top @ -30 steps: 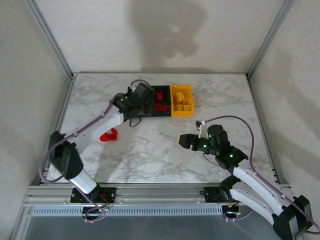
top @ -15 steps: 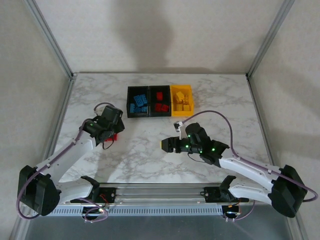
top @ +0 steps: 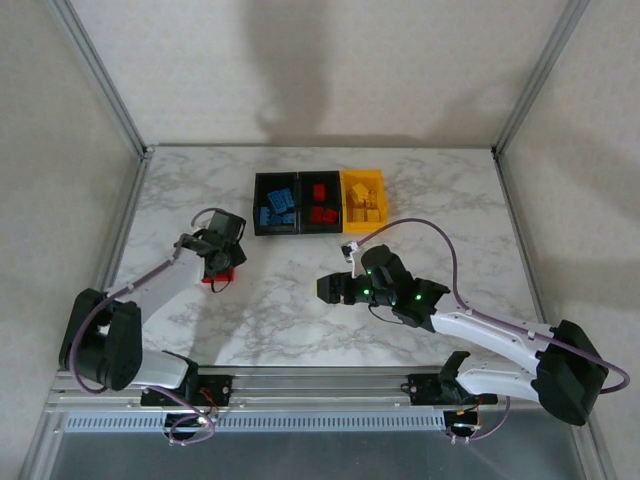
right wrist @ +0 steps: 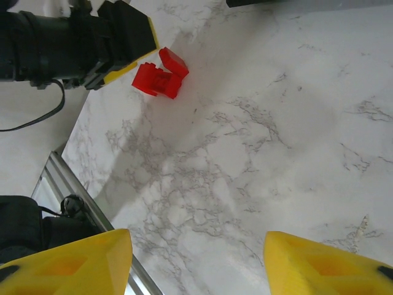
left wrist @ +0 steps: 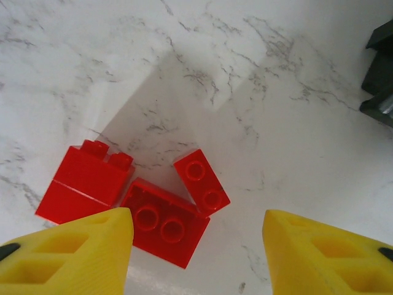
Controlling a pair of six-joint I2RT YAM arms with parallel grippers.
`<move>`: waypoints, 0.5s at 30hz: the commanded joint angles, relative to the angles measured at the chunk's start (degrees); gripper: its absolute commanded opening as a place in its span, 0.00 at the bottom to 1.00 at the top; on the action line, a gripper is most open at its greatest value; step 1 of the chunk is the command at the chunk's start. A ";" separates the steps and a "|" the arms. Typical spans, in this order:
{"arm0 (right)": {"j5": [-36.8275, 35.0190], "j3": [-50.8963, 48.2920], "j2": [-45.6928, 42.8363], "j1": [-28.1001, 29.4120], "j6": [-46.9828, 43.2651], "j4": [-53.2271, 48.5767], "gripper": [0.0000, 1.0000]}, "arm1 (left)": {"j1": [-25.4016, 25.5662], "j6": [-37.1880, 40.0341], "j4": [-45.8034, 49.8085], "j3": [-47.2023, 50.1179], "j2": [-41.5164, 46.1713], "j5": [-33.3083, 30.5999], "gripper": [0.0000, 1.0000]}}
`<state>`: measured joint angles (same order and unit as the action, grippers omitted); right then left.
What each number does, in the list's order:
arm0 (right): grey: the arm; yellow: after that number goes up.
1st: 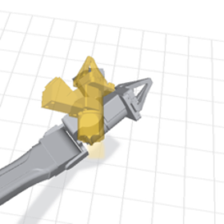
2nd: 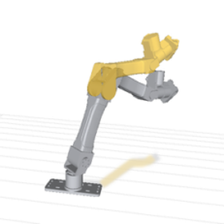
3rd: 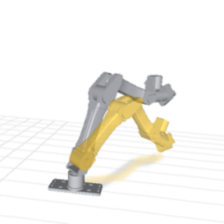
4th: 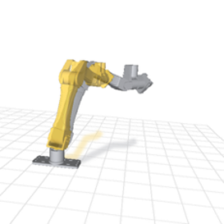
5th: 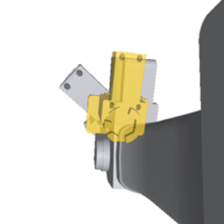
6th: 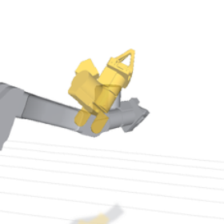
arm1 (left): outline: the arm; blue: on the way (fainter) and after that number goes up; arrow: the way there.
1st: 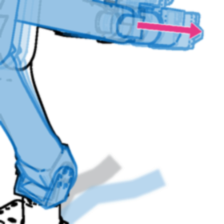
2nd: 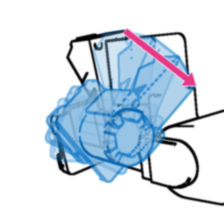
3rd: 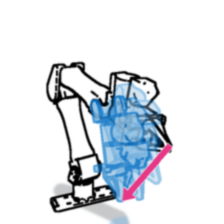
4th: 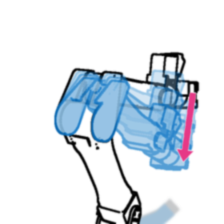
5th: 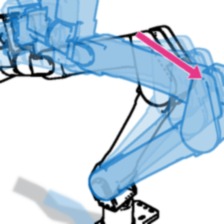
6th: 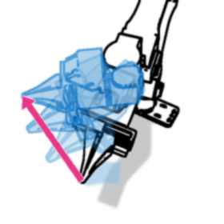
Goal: Sort the legos into containers by color
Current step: Pick up the lego from the middle-left of the table.
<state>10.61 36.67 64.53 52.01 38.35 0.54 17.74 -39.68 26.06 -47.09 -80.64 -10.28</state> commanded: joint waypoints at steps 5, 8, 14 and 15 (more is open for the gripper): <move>-2.11 2.06 -0.55 0.47 -0.81 -1.07 0.59 | -0.75 0.63 -1.88 -2.17 -5.05 -1.22 0.54; -2.10 2.22 -0.20 0.51 -0.97 -1.23 0.58 | -0.96 1.00 -2.08 -2.80 -6.55 -1.67 0.50; -2.60 2.08 -0.54 0.50 -0.99 -1.68 0.58 | -1.21 1.62 -2.51 -3.93 -9.40 -2.02 0.45; -2.67 1.97 -0.71 0.44 -0.99 -1.76 0.59 | -1.27 1.71 -2.67 -3.97 -9.74 -1.98 0.44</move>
<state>9.58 36.97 64.49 52.01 38.17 -0.71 17.04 -38.81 23.88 -49.52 -89.17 -10.52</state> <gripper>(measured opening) 0.585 0.442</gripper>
